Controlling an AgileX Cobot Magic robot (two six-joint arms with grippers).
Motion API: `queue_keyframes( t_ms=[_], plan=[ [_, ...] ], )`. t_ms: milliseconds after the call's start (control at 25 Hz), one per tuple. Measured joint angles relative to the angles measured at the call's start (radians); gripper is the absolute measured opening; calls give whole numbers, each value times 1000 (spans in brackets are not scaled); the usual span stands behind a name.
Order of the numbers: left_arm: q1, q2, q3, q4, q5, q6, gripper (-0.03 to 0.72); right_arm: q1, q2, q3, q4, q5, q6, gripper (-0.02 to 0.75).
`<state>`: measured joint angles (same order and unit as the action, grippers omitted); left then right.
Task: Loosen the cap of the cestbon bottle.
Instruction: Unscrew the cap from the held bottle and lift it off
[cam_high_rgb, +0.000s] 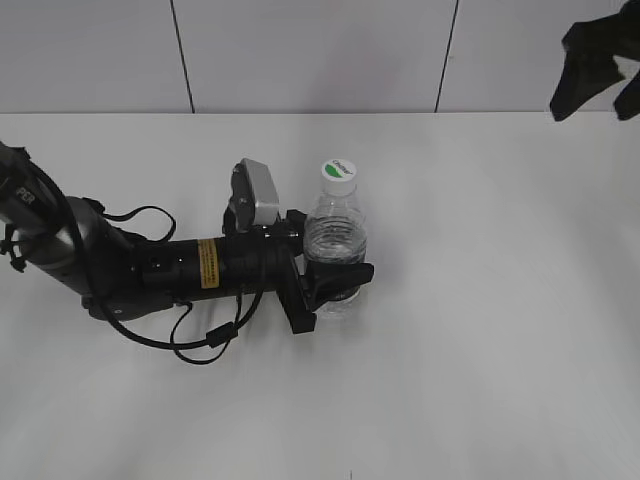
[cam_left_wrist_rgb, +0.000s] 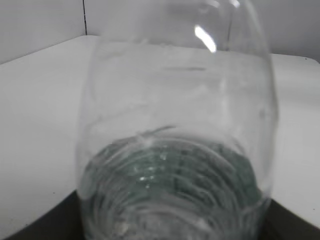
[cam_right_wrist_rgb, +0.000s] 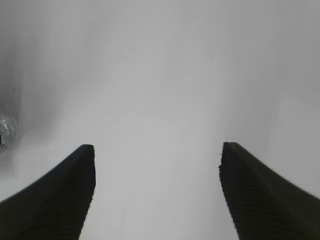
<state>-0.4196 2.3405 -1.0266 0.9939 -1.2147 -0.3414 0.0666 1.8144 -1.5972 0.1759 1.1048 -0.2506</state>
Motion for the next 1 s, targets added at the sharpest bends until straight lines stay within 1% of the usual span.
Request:
queue_keyframes(
  t_ms=[200,360,800,1000],
  plan=[
    [0,0,0,1,0,0,409,43,58,-3,5,13,9,601],
    [0,0,0,4,0,0,409,94,72,-3,5,14,11,619],
    [0,0,-1,28,-4,0,409,274,75,-11,41,17,47,608],
    [0,0,-1,44,-8,0,409,366,79,-83,42,33,63,596]
  ],
)
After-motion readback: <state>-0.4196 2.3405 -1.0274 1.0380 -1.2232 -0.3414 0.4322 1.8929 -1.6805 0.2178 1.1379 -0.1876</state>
